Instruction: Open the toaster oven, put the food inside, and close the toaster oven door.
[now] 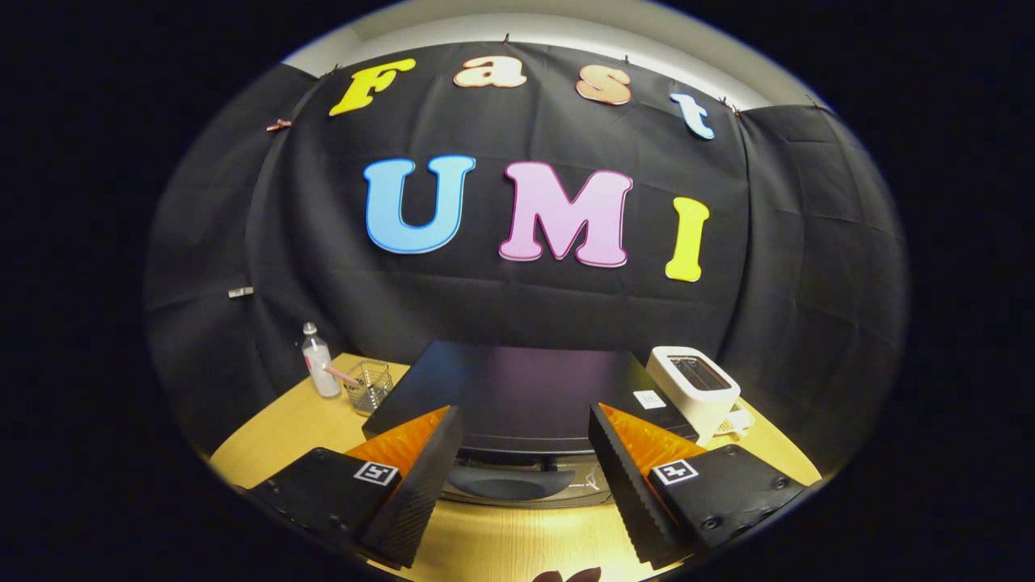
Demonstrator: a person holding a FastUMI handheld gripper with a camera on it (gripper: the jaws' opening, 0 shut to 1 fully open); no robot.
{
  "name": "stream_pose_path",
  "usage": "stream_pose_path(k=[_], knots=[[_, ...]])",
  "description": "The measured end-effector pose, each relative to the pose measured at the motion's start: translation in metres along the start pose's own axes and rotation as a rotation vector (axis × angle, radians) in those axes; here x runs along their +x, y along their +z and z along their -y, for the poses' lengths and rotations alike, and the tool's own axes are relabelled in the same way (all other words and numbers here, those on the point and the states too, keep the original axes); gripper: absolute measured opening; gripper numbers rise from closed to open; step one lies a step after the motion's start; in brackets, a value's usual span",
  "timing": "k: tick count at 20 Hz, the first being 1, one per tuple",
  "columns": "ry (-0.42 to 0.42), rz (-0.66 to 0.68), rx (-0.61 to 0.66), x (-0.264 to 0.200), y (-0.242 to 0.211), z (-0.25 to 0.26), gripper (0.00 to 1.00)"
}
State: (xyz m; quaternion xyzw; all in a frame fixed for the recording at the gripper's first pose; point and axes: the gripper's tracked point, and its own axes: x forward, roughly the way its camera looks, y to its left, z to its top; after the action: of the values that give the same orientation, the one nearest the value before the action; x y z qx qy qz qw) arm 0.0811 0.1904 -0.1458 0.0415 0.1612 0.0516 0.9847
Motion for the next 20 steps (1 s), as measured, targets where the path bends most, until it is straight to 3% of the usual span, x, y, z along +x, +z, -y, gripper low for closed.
stream_pose_path(k=[10,20], knots=[[-0.009,-0.169,0.13,0.024,-0.051,-0.001,0.98],[0.023,-0.145,0.082,0.023,-0.053,-0.008,0.99]])
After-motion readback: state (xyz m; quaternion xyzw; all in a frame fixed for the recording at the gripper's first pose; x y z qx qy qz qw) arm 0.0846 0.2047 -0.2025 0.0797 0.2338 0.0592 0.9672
